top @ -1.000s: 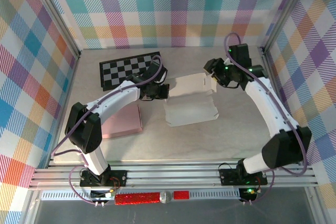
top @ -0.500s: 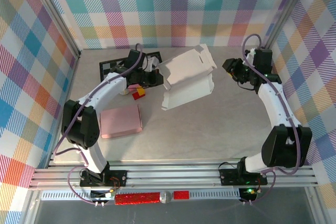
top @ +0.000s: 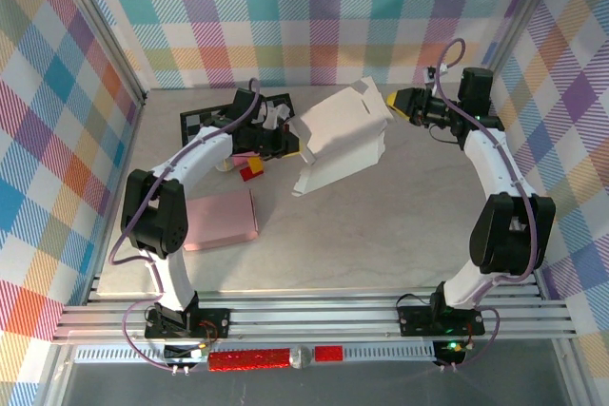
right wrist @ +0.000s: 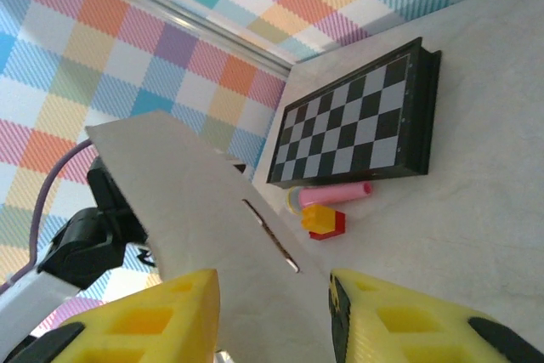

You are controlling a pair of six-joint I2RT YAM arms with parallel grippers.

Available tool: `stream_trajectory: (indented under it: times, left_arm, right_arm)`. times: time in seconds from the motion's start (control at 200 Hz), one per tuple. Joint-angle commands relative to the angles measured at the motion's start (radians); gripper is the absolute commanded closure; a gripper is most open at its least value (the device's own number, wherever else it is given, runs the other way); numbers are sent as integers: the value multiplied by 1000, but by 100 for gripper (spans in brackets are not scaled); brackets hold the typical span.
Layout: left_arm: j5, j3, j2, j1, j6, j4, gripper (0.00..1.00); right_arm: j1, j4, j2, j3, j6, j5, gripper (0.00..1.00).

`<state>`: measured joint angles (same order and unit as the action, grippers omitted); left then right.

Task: Fold the paper box

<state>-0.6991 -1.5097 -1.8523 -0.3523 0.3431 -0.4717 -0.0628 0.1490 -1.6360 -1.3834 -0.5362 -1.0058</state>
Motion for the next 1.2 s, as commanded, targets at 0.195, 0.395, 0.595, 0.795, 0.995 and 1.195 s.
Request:
stream_trajectory:
  times: [0.195,0.395,0.595,0.795,0.995,1.195]
  left_arm:
    - [-43,-29,-6,7,-17,-19,100]
    - [-39,-24,-1,7,-20,-22,100]
    - [-34,-18,7,6,-20,-21,100]
    - [-32,-15,13,0,-21,-22,100]
    - [-27,-15,16,-4,-26,-31,100]
    - [-23,-15,22,-4,-29,-35,100]
  right_arm:
    - [6,15,-7,-18,68,-82,61]
    - [38,38,-7,-35,79,-89,62]
    - [61,89,-5,-51,116,-70,64]
    - [96,224,-5,-94,226,5,64]
    - [108,262,18,-97,276,100,62]
    - [118,304,31,-113,330,162,61]
